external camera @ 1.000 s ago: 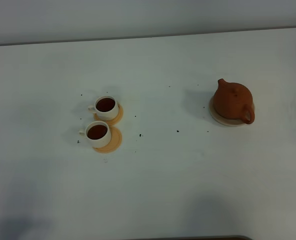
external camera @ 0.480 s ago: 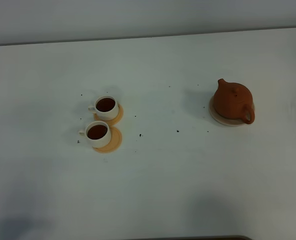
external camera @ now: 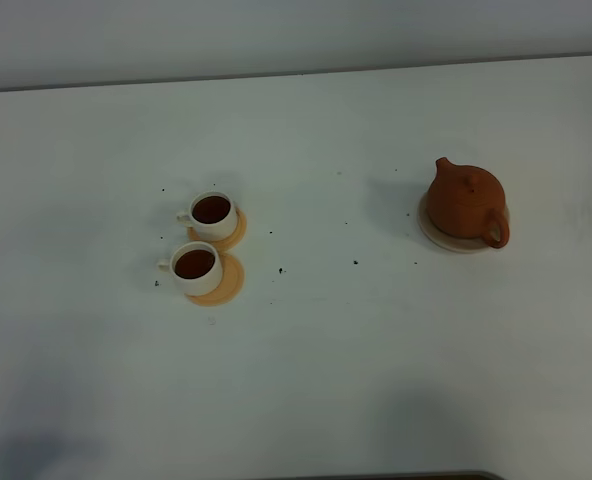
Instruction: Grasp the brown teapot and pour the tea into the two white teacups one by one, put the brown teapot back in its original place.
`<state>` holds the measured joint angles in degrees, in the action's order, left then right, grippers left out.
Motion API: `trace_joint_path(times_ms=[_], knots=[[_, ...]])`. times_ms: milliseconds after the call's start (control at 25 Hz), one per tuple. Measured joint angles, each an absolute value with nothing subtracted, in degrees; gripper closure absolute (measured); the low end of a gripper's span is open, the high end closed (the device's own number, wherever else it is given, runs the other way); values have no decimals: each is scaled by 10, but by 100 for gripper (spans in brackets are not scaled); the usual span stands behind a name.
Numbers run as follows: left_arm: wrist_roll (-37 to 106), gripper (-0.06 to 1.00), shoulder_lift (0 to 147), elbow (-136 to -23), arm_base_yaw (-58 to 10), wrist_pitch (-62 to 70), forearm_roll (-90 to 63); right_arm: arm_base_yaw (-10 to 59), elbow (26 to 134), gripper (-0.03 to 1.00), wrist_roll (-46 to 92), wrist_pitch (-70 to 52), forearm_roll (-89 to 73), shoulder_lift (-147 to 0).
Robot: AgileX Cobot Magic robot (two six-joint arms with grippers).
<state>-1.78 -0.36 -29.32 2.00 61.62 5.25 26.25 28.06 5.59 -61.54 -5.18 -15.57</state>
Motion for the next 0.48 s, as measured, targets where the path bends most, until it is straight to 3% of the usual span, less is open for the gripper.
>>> trace_joint_path(times_ms=[480], knots=[[-17, 49, -4, -293, 20, 616, 53, 77, 280, 73, 51, -613, -50, -154]])
